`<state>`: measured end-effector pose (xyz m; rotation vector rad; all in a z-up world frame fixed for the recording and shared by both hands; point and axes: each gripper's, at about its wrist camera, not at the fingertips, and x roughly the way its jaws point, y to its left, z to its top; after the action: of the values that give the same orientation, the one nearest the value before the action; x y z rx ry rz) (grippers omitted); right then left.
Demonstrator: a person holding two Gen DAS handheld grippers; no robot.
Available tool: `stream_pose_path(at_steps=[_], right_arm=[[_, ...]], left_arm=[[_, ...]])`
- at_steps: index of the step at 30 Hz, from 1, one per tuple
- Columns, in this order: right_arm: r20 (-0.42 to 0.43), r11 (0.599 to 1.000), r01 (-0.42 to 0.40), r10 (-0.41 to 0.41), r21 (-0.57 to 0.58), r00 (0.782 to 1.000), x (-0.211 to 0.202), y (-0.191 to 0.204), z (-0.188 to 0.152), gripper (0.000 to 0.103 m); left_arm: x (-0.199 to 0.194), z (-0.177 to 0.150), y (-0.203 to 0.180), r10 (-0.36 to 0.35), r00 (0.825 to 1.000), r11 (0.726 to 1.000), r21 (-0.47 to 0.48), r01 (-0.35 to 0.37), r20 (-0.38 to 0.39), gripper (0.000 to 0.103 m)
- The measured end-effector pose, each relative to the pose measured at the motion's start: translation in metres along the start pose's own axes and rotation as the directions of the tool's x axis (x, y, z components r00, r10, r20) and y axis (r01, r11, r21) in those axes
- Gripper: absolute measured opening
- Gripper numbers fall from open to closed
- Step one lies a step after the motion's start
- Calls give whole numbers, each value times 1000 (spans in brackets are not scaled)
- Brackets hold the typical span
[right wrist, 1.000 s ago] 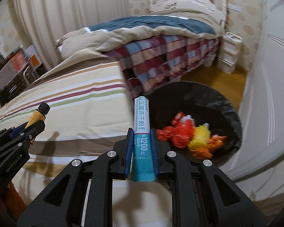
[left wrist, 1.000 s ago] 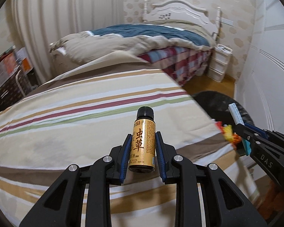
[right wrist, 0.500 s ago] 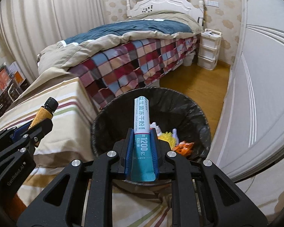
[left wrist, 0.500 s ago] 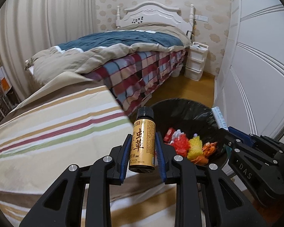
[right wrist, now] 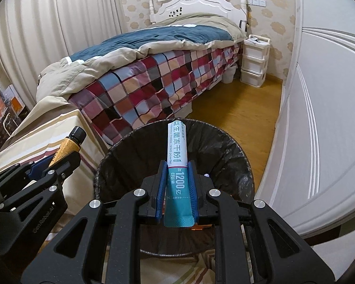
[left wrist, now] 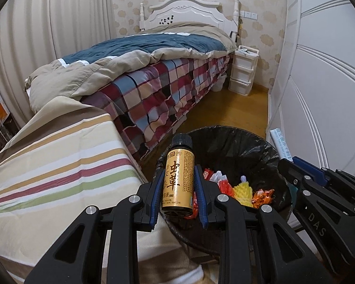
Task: Collect trash
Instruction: 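Carry the gold bottle and toothpaste tube over the black bin, then open both tools to drop the bottle and tube into the bin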
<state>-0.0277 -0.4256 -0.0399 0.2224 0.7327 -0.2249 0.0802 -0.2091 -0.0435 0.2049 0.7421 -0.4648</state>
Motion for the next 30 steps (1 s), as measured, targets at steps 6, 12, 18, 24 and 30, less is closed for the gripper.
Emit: stream_pose_path(at_steps=[6,12,18,24,30], right_arm=[[-2,1000,4,-4,7,1000,8,-4,3,18],[-9,1000,7,-7,9,1000,12,-5,3,18],[-22,1000,22,-21,15,1000,20,-9,1,19],[-27,999,41,-40,12,999,25,-8,1,20],[-21,998,57,-56,22,998,25,-8,1,38]], left_arm=[[8,3,-2,5,1000,1000,3,-5,-8,27],[13,7,-5,6,1000,1000,18,-6,-12,27],[17,7,-6,6,1000,1000,23,-6,-26,27],[19,9,-3,12,1000,1000,10,-11,-27,37],[16,9,4,14,1000,1000,-15,-14,-15,59]])
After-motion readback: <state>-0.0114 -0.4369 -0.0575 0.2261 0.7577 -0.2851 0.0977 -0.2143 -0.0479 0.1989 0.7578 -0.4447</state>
